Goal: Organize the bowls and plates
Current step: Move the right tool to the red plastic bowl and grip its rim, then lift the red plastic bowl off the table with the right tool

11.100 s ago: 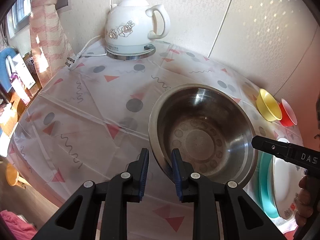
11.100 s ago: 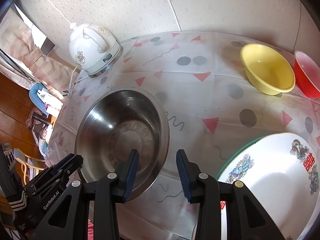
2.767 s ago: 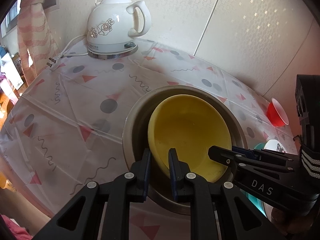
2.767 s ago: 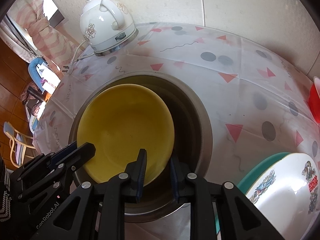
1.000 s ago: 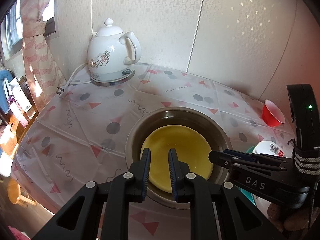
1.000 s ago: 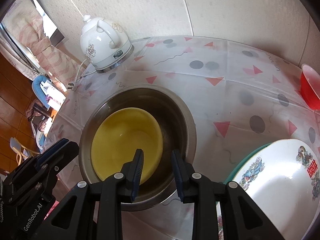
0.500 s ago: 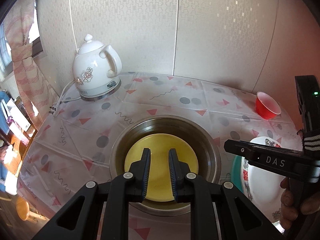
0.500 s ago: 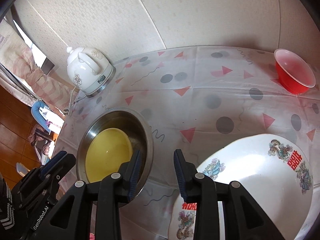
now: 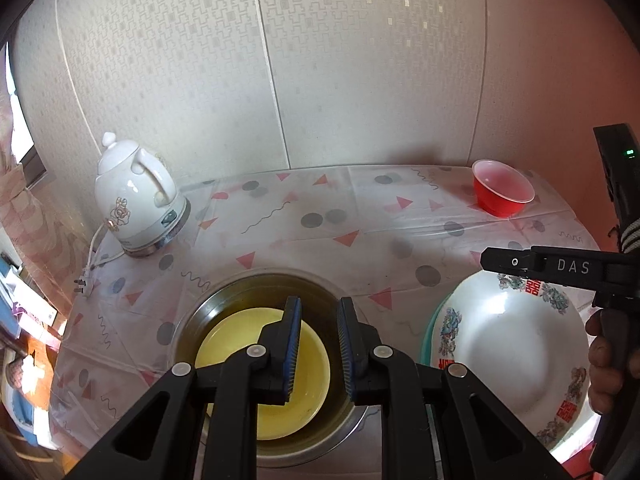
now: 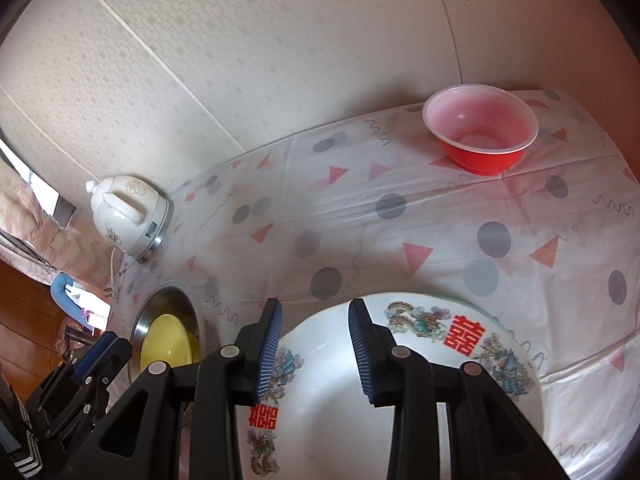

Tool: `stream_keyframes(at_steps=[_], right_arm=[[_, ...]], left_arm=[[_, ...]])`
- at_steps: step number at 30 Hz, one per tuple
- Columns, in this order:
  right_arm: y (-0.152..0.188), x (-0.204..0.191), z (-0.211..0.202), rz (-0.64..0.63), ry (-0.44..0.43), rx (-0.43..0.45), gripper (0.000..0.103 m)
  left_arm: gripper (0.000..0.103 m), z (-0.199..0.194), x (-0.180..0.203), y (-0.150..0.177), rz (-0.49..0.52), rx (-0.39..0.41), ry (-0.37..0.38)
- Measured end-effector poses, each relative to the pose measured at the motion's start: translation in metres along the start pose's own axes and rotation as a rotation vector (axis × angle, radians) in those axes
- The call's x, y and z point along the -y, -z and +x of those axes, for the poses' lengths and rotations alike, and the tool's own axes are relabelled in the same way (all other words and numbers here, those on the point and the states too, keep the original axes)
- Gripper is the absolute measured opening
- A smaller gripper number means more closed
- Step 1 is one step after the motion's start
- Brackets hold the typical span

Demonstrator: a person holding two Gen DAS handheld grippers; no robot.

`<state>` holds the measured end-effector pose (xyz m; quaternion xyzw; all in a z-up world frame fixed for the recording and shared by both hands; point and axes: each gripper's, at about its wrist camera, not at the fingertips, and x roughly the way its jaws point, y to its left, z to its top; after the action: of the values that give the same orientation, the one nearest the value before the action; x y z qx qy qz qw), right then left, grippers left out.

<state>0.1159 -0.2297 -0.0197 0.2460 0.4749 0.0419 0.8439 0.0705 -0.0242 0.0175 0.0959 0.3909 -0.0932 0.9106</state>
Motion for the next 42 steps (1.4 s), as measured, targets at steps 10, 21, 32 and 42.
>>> stream_keyframes(at_steps=[10,21,32,42], right_arm=[[-0.018,0.063,-0.016,0.133,0.051,0.049,0.035],[-0.064,0.127,-0.033,0.269,0.112,0.131,0.035],[-0.120,0.165,0.001,0.300,0.197,0.113,0.035],[-0.140,0.151,0.053,0.122,0.175,-0.015,0.018]], left_arm=[[0.020,0.018,0.042,-0.030,0.093,-0.011,0.045],[0.020,0.082,0.080,-0.071,0.025,-0.184,0.167],[0.021,0.120,0.111,-0.106,0.011,-0.181,0.293],[0.031,0.145,0.103,-0.111,-0.030,-0.190,0.346]])
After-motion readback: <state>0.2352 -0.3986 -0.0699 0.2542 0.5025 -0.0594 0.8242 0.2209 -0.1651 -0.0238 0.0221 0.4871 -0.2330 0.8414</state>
